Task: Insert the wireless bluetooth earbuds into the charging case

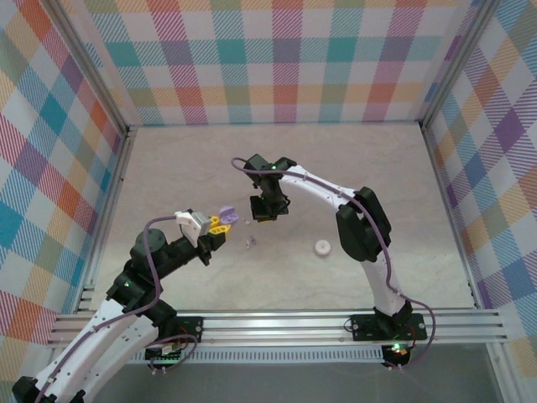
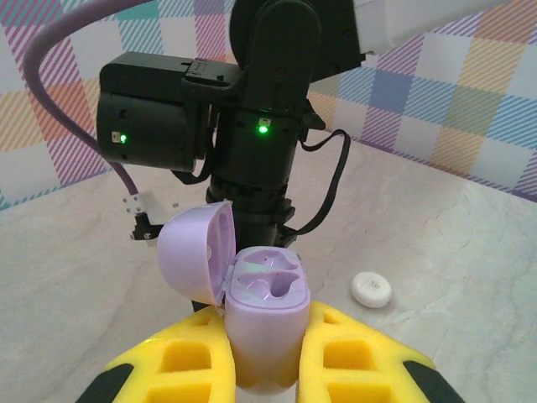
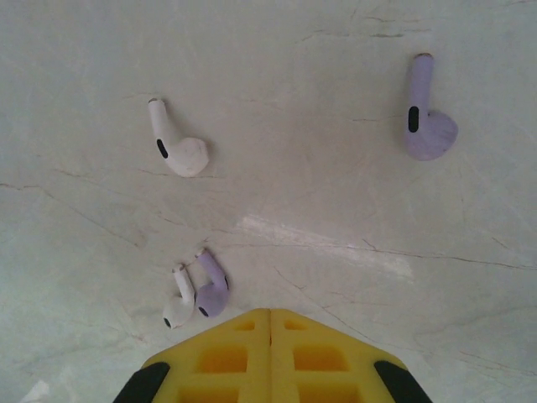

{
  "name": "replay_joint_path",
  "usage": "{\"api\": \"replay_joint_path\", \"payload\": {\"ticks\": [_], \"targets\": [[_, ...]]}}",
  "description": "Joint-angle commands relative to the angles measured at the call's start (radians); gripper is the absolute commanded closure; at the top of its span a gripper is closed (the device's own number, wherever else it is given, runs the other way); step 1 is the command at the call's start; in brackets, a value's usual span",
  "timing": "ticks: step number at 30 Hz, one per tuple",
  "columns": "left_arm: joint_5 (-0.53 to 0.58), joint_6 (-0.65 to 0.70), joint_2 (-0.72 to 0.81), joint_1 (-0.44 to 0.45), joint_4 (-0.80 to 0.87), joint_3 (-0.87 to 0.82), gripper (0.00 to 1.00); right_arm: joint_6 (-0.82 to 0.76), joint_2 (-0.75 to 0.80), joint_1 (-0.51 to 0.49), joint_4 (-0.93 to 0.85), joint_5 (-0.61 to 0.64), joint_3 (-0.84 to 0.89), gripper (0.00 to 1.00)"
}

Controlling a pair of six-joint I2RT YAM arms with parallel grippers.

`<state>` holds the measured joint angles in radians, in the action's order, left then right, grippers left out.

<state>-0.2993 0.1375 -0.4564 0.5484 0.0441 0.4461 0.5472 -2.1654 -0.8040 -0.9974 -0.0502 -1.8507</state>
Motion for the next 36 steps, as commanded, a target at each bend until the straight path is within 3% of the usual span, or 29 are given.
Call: {"api": "replay_joint_path", "payload": {"ticks": [1,3,6,12,18,26,36], "targets": [[-0.024,0.026,0.02,0.004,0.018,0.016,1.0,0.043,-0.024,-0.024,-0.089,0.048,-0.045,0.91],[-0.024,0.031,0.025,0.004,0.029,0.017,1.0,0.034,-0.038,-0.036,-0.101,0.054,-0.069,0.78],[-0.024,0.035,0.032,0.005,0.039,0.017,1.0,0.001,-0.081,-0.056,-0.144,0.062,-0.129,0.71],[-0.025,0.038,0.042,0.004,0.044,0.016,1.0,-0.065,-0.154,-0.106,-0.195,0.056,-0.217,0.73],[-0.026,0.044,0.05,0.004,0.054,0.013,1.0,-0.111,-0.158,-0.144,-0.14,0.044,-0.166,0.77],[-0.032,0.049,0.05,0.004,0.05,0.012,1.0,-0.123,-0.149,-0.143,-0.071,0.075,-0.089,0.77],[-0.05,0.047,0.053,0.004,0.053,0.011,1.0,-0.182,-0.165,-0.106,-0.124,0.183,-0.093,0.76]]}}
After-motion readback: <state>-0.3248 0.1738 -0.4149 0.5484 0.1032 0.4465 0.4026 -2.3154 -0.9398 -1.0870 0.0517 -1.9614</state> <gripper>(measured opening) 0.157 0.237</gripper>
